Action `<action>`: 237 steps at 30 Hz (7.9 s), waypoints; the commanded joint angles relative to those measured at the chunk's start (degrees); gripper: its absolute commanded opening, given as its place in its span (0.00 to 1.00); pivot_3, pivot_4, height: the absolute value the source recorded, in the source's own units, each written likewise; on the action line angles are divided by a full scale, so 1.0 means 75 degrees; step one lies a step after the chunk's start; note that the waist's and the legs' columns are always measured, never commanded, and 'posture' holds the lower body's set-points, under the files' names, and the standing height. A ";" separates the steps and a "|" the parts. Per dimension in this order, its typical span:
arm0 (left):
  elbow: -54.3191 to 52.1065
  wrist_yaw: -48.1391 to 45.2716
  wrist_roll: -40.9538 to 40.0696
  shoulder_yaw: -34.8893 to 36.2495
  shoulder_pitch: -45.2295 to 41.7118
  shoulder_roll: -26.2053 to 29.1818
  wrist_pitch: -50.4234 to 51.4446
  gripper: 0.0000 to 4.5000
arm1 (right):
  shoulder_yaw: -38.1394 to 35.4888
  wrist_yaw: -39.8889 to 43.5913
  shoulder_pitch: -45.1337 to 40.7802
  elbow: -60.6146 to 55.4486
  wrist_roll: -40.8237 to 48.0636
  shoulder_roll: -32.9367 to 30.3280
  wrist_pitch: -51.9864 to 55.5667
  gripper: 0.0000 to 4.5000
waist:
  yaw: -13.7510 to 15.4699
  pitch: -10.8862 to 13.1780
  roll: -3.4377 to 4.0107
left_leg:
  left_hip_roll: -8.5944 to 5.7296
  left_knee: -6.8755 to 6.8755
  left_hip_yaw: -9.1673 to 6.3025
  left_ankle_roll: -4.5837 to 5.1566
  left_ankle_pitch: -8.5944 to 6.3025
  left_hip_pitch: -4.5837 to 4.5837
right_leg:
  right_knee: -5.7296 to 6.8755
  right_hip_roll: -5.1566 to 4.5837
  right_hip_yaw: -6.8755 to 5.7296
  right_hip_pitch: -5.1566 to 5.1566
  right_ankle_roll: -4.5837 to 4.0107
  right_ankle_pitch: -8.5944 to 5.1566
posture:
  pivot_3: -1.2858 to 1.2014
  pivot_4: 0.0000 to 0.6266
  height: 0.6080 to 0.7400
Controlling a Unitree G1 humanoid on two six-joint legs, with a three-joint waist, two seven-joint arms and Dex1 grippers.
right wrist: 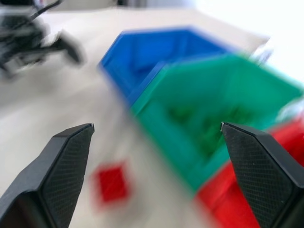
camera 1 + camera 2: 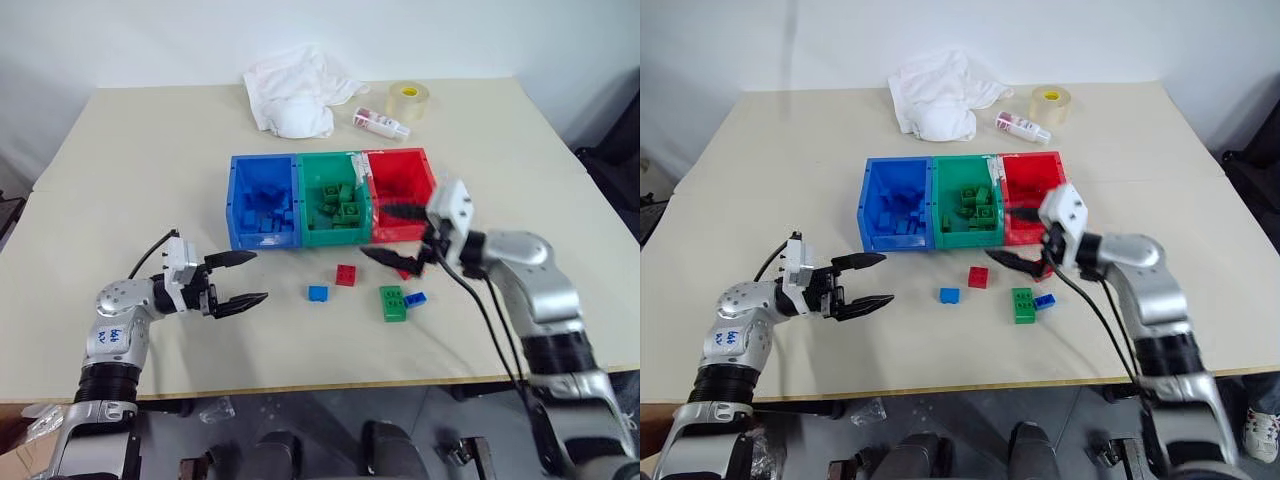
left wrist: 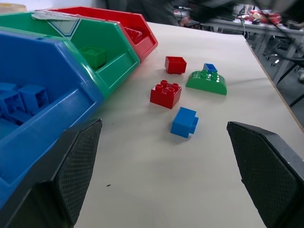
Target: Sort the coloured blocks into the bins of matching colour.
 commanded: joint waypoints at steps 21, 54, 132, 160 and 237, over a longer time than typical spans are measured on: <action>0.0085 0.0106 -0.0036 0.0102 -0.0027 -0.0036 -0.0191 1.00 | -0.1908 -0.0474 0.3708 -0.2173 0.0775 -0.1472 0.1026 0.99 | 0.0243 0.0002 -0.0005 | 0.0008 0.0002 0.0032 0.0002 0.0001 0.0019 | -0.0017 0.0005 0.0020 0.0015 0.0000 0.0000 | 0.52 0.24 1.00; -0.1109 0.0747 -0.0231 0.0449 0.1013 -0.0045 -0.0116 1.00 | 0.0058 0.0470 -0.0543 0.0558 -0.0154 -0.1187 0.0319 0.09 | 0.0142 0.0004 -0.0006 | 0.0015 0.0003 0.0021 0.0000 0.0001 0.0011 | -0.0029 0.0005 0.0007 0.0012 0.0000 0.0000 | 0.52 0.24 1.00; -0.0961 0.0206 -0.0335 0.0265 0.0815 -0.0055 -0.0133 1.00 | 0.0342 -0.1257 -0.0180 0.2107 -0.1046 -0.0153 0.0424 0.99 | 0.0132 0.0011 -0.0004 | 0.0011 -0.0003 0.0021 -0.0001 0.0000 0.0011 | -0.0029 0.0005 0.0011 0.0010 -0.0006 0.0003 | 0.52 0.24 1.00; -0.0928 0.0189 -0.0264 0.0046 0.0678 -0.0230 -0.0192 1.00 | -0.0079 -0.2241 -0.3672 0.4417 -0.1406 0.0624 -0.1102 0.56 | 0.0077 0.0013 -0.0001 | 0.0011 -0.0006 0.0024 -0.0002 -0.0001 0.0011 | -0.0024 0.0007 0.0012 0.0005 -0.0007 0.0002 | 0.52 0.24 1.00; -0.1409 0.0529 -0.0342 -0.0005 0.1228 -0.0506 -0.0215 1.00 | 0.0957 0.1284 -0.1494 0.1574 -0.0638 -0.0131 -0.0234 0.74 | 0.0129 0.0019 -0.0010 | 0.0020 0.0007 0.0024 -0.0004 -0.0001 0.0011 | -0.0039 0.0007 0.0003 0.0013 -0.0004 0.0003 | 0.52 0.24 1.00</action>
